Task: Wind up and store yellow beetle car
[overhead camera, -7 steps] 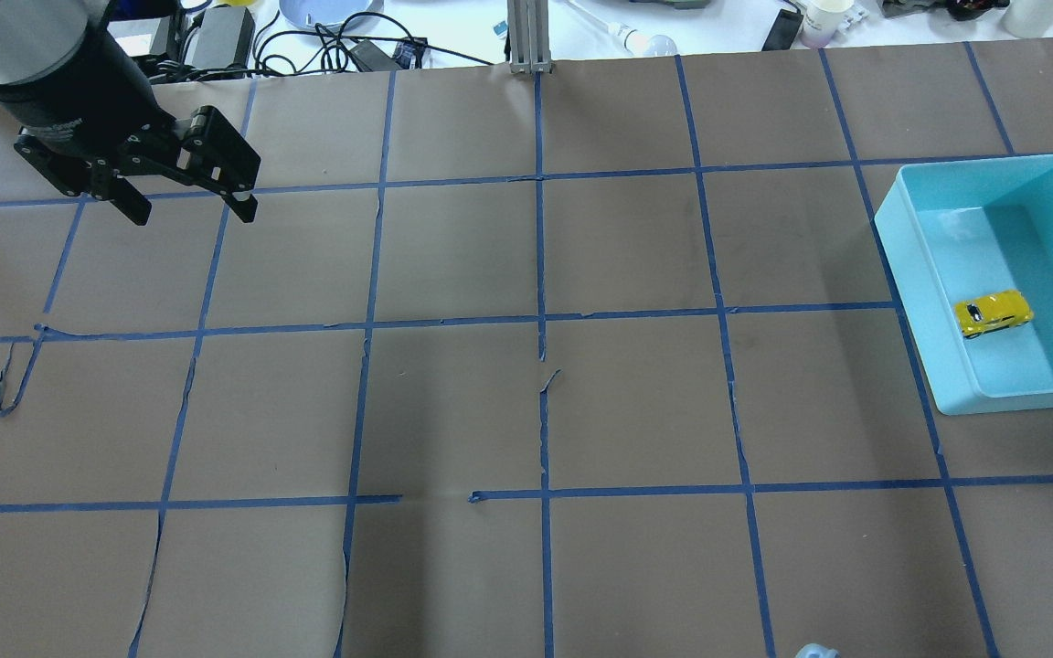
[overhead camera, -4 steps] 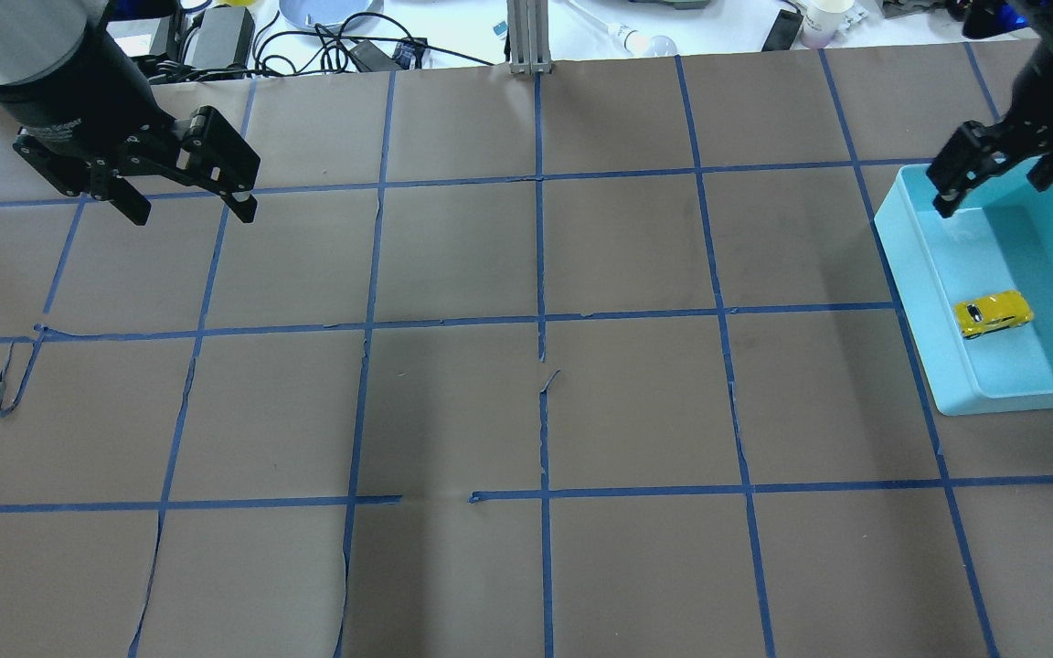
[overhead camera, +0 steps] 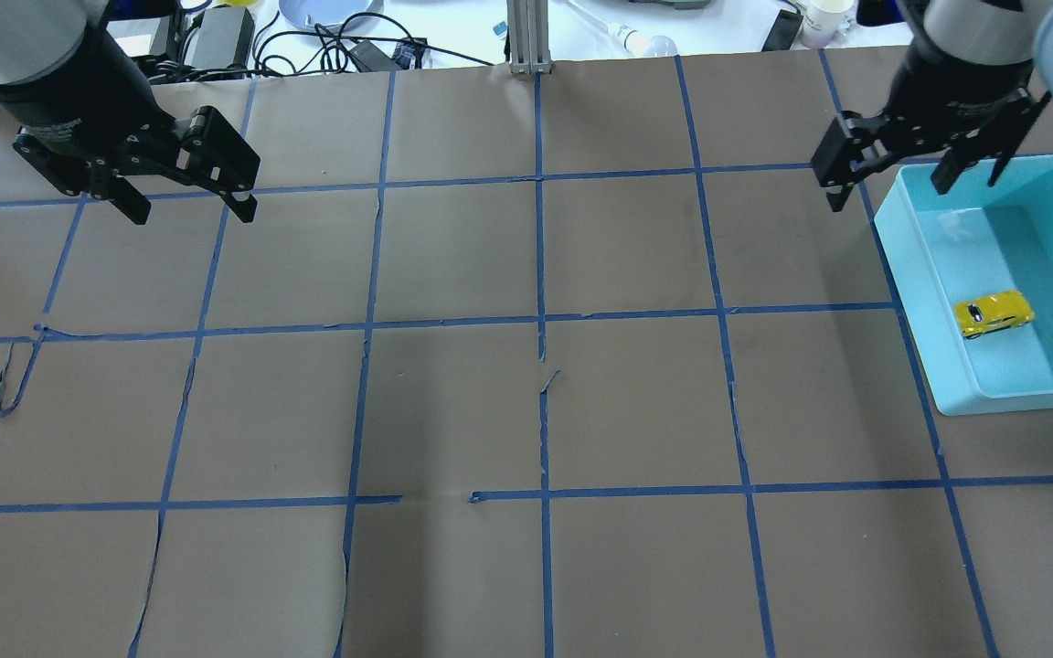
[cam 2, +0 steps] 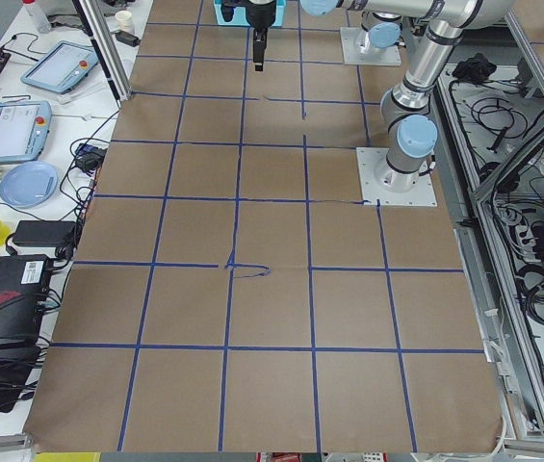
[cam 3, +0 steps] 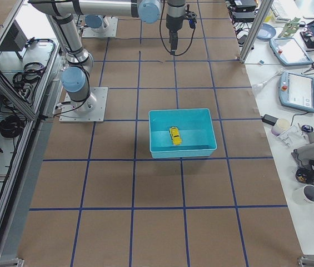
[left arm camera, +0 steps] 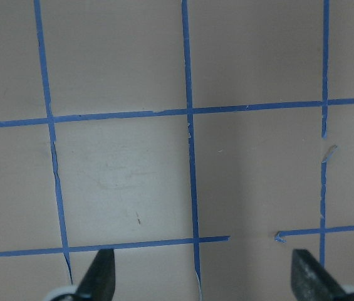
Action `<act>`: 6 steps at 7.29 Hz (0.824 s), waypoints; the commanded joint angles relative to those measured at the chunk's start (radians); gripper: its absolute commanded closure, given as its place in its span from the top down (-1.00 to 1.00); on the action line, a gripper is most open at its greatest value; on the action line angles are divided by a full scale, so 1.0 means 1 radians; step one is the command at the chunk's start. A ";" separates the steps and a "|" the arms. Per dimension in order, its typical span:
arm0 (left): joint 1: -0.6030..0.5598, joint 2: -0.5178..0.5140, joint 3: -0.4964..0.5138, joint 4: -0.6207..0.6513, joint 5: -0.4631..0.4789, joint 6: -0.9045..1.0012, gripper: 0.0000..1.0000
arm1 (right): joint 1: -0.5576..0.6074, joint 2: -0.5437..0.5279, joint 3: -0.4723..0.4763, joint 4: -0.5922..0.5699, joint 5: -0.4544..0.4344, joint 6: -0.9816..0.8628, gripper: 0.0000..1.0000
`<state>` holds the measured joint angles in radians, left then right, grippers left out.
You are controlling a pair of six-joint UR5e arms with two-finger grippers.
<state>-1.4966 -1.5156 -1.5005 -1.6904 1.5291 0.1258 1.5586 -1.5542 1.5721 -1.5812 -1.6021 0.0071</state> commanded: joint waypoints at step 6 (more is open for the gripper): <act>0.001 0.000 0.002 0.002 -0.003 0.002 1.00 | 0.015 -0.046 0.016 0.061 0.025 0.059 1.00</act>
<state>-1.4956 -1.5156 -1.4992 -1.6890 1.5269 0.1268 1.5745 -1.5928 1.5876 -1.5355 -1.5766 0.0656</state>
